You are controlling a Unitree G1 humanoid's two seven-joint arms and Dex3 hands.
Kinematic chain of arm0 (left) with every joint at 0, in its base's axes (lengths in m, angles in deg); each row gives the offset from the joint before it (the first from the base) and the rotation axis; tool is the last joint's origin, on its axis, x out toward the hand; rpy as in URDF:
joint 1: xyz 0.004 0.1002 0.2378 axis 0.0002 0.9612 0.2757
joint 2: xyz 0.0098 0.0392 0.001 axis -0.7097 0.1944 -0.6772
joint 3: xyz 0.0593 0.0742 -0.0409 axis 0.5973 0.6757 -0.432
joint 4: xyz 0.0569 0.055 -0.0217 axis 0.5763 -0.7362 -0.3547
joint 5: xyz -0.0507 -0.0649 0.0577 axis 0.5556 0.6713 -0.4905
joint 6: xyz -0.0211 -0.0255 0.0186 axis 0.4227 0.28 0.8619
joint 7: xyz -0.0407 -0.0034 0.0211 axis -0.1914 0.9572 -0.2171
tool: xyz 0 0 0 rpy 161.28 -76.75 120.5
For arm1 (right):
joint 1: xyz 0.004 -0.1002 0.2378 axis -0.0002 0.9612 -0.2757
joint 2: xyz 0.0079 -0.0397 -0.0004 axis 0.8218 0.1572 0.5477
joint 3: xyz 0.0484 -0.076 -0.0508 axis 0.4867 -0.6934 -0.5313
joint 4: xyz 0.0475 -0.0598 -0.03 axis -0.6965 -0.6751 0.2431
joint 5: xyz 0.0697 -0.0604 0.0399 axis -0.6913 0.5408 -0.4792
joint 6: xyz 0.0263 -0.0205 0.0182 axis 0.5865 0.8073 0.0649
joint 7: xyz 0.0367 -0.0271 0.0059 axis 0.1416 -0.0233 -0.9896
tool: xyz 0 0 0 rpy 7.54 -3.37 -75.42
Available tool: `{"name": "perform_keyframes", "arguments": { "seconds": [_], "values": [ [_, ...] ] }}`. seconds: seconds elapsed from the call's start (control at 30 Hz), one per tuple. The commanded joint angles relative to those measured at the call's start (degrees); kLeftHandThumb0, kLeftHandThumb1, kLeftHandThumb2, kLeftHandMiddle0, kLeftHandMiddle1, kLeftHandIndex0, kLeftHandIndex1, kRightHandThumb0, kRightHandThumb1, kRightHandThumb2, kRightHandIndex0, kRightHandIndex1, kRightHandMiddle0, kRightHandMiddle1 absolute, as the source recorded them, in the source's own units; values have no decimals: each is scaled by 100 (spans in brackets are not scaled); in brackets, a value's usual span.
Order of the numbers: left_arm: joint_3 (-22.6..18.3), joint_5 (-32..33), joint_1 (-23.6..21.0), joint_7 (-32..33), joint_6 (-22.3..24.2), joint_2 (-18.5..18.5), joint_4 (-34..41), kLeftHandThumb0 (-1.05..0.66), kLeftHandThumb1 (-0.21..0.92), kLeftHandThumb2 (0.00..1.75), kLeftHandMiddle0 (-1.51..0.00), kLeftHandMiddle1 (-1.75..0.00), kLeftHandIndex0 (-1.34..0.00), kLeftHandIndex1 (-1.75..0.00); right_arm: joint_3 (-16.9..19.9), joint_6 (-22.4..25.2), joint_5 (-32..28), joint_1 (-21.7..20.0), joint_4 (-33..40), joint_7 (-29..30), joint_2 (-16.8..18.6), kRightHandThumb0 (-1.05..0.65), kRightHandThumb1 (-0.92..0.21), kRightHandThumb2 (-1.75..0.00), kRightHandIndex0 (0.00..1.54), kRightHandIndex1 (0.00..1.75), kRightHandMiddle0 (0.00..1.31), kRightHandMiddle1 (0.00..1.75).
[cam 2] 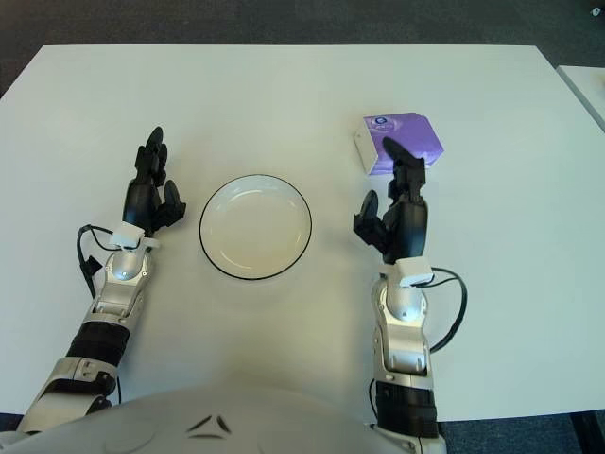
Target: Put the tissue paper into the plate.
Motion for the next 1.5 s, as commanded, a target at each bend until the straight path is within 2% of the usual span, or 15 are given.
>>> {"name": "perform_keyframes", "arguments": {
  "seconds": [0.0, 0.33, 0.37, 0.43, 0.5, 0.57, 0.73, 0.8, 0.93, 1.1, 1.17, 1.27, 1.4, 1.43, 1.47],
  "values": [
    [213, -117, 788, -11, 34, 330, -1081, -76, 92, 94, -17, 0, 0, -32, 290, 245, 120, -695, 265, 35, -327, -60, -92, -72, 31, 2, 0, 79],
    [210, -120, 742, -15, 50, 326, -1156, -76, 92, 94, -16, 0, 0, -31, 499, -234, 309, -1120, 96, -17, -790, -55, -92, -72, 31, 2, 0, 84],
    [209, -121, 739, -12, 53, 326, -1162, -77, 92, 94, -16, 0, 0, -31, 524, -193, 297, -1171, 123, -26, -821, -48, -92, -65, 32, 2, 7, 117],
    [205, -129, 728, -2, 60, 321, -1178, -77, 92, 94, -16, 0, 0, -30, 617, -43, 256, -1385, 146, -54, -953, -42, -92, -59, 33, 2, 12, 145],
    [199, -134, 713, 11, 60, 319, -1207, -77, 92, 94, -16, 0, 0, -30, 687, 147, 315, -1833, 66, -41, -1144, -38, -92, -56, 32, 2, 15, 160],
    [194, -136, 703, 19, 59, 318, -1226, -77, 92, 94, -16, 0, 0, -30, 690, 261, 405, -2143, 29, -16, -1244, -42, -85, -74, 30, 1, 6, 127],
    [180, -134, 673, 33, 51, 315, -1276, -77, 92, 94, -16, 0, 0, -31, 723, 34, 502, -2410, -183, 35, -1424, -45, -80, -87, 28, 0, 1, 97],
    [174, -131, 663, 35, 47, 313, -1291, -77, 92, 94, -16, 0, 0, -31, 733, 13, 531, -2493, -232, 22, -1492, -44, -78, -90, 27, 0, 0, 93],
    [167, -133, 656, 37, 29, 303, -1308, -77, 92, 94, -16, 0, 0, -32, 897, 511, 406, -3178, -383, -393, -2130, -34, -70, -105, 26, 0, 0, 88],
    [151, -118, 620, 25, 36, 289, -1356, -77, 92, 94, -16, 0, 0, -32, 800, 1086, 701, -3429, -391, -791, -2618, -27, -62, -116, 25, 0, 0, 87],
    [146, -114, 612, 20, 43, 283, -1368, -77, 92, 94, -16, 0, 0, -31, 662, 1567, 1004, -3491, -286, -1161, -2973, -31, -63, -113, 24, 0, 0, 86],
    [140, -112, 605, 13, 49, 275, -1379, -77, 92, 94, -16, 0, 0, -31, 459, 2222, 1466, -3579, -70, -1745, -3496, -49, -77, -89, 23, 0, 0, 82],
    [134, -109, 595, 12, 43, 270, -1397, -76, 92, 94, -16, 0, 0, -31, 293, 2552, 1827, -3652, 25, -2169, -3891, -66, -89, -68, 23, 0, 0, 78],
    [131, -108, 592, 10, 37, 269, -1407, -76, 92, 94, -16, 0, 0, -31, 225, 2027, 1423, -3779, -356, -2516, -4059, -67, -89, -67, 23, 0, 0, 77],
    [124, -103, 582, 6, 31, 265, -1425, -76, 92, 94, -16, 0, 0, -31, 168, 1634, 1123, -3879, -645, -2774, -4177, -72, -90, -66, 32, 6, 0, 64]
  ]
}}
